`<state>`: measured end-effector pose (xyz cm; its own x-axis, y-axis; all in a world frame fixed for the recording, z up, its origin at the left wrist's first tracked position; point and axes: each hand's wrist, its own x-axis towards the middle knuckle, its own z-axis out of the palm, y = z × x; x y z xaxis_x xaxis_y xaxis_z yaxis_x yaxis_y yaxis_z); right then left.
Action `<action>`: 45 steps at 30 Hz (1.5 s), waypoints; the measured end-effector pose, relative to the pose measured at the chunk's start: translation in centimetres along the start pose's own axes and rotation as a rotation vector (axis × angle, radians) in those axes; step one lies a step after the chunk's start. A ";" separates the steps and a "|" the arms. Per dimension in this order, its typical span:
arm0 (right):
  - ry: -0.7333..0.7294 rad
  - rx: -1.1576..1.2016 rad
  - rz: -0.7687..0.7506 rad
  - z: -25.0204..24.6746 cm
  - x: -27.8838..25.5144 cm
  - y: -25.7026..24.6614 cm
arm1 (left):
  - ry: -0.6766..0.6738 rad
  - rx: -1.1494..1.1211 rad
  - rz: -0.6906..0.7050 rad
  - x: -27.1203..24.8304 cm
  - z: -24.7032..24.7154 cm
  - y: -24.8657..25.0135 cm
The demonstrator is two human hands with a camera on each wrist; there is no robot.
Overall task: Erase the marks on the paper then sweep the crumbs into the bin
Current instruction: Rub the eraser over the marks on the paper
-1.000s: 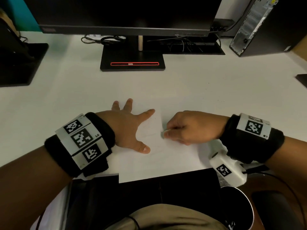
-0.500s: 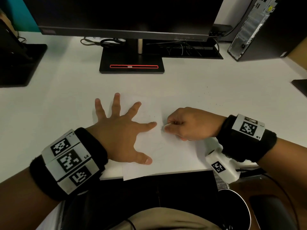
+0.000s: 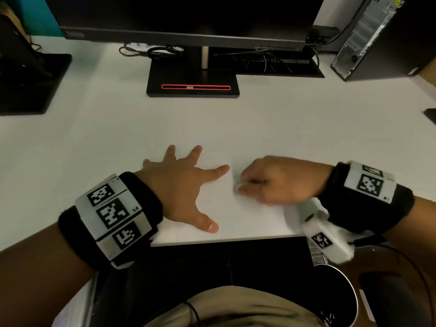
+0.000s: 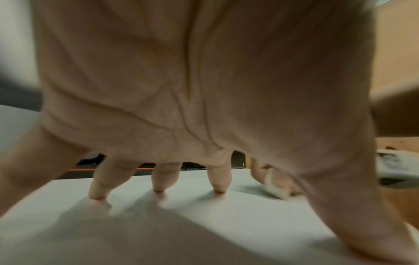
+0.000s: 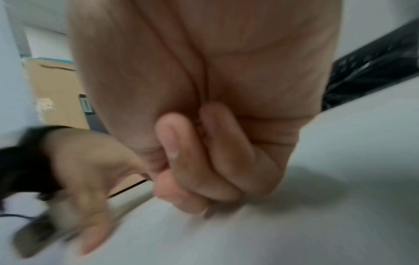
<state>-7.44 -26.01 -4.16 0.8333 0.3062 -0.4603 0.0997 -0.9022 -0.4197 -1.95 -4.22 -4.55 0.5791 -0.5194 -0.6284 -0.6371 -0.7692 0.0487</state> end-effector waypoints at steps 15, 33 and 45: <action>0.011 0.015 0.020 -0.6 0.5 0.2 | -0.038 -0.064 0.018 0.7 0.3 -0.1; -0.069 0.001 -0.001 0.2 0.6 -1.3 | -0.064 -0.059 0.024 0.6 0.1 -0.1; -0.060 0.035 0.043 -0.3 0.0 -0.2 | -0.065 -0.047 0.016 0.6 0.1 -0.1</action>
<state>-7.28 -25.89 -3.79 0.8024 0.2861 -0.5238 0.0447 -0.9040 -0.4252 -1.62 -4.41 -4.98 0.5337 -0.5075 -0.6764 -0.6203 -0.7787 0.0948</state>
